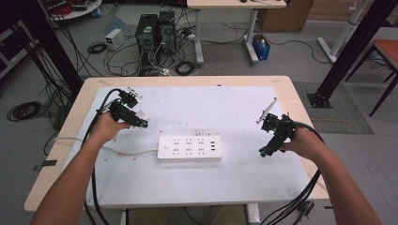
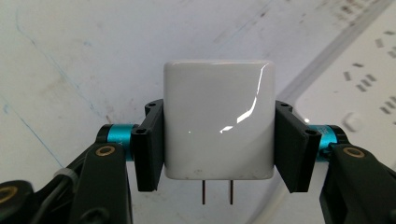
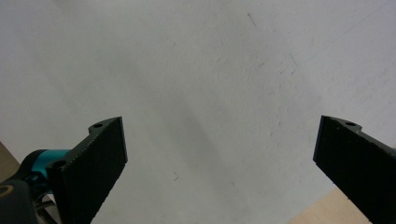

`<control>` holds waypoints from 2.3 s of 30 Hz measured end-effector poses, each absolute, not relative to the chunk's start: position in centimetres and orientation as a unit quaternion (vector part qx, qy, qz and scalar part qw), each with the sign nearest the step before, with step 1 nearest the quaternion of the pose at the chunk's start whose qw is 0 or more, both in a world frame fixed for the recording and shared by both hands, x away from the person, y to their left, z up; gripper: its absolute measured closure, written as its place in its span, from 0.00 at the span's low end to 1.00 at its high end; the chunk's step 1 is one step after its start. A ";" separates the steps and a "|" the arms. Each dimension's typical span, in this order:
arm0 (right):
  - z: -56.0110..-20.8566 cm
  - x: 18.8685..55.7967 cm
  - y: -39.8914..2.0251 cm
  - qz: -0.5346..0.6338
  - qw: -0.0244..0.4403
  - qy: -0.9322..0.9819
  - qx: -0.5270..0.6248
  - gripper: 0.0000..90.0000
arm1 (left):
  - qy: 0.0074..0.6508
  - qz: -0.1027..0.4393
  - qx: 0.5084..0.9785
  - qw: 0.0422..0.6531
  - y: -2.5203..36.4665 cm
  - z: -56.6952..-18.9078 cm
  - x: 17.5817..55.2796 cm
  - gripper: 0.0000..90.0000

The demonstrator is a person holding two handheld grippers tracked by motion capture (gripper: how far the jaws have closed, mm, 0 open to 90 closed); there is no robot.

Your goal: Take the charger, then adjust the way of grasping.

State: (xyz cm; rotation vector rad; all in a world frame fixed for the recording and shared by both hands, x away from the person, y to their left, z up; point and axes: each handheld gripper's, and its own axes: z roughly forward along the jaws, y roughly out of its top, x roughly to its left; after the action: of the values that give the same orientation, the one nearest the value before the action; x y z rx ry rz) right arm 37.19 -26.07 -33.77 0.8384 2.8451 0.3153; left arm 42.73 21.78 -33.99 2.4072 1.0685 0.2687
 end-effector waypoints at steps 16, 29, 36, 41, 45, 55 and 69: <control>-33.2 36.4 -25.3 0.113 0.090 0.952 0.269 0.02 | 0.248 0.105 0.918 0.290 20.5 -28.2 37.6 0.47; -33.1 36.0 -24.8 0.119 0.094 0.952 0.265 0.02 | 0.174 0.096 0.932 0.304 19.0 -27.6 35.3 0.47; -32.9 35.8 -24.8 0.122 0.102 0.950 0.267 0.02 | 0.158 0.088 0.934 0.307 18.1 -27.5 34.9 0.47; -32.4 35.4 -24.6 0.150 0.105 0.941 0.285 0.02 | 0.144 0.081 0.938 0.305 17.2 -27.6 34.9 0.47; -32.1 35.0 -24.5 0.174 0.102 0.933 0.298 0.02 | 0.131 0.077 0.940 0.305 16.4 -27.5 35.0 0.47; -31.4 34.3 -23.6 0.265 0.089 0.898 0.340 0.02 | 0.100 0.082 0.941 0.312 14.1 -27.3 34.8 0.47; -32.5 33.8 -22.1 0.424 -0.048 0.811 0.400 0.02 | 0.043 0.092 0.945 0.310 8.6 -28.6 33.7 0.47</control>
State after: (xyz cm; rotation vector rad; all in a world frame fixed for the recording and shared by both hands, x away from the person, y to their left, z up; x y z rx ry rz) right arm 33.83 -22.14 -32.47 1.2973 2.6293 1.3757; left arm 33.72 8.61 -28.62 2.4969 0.1149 0.2419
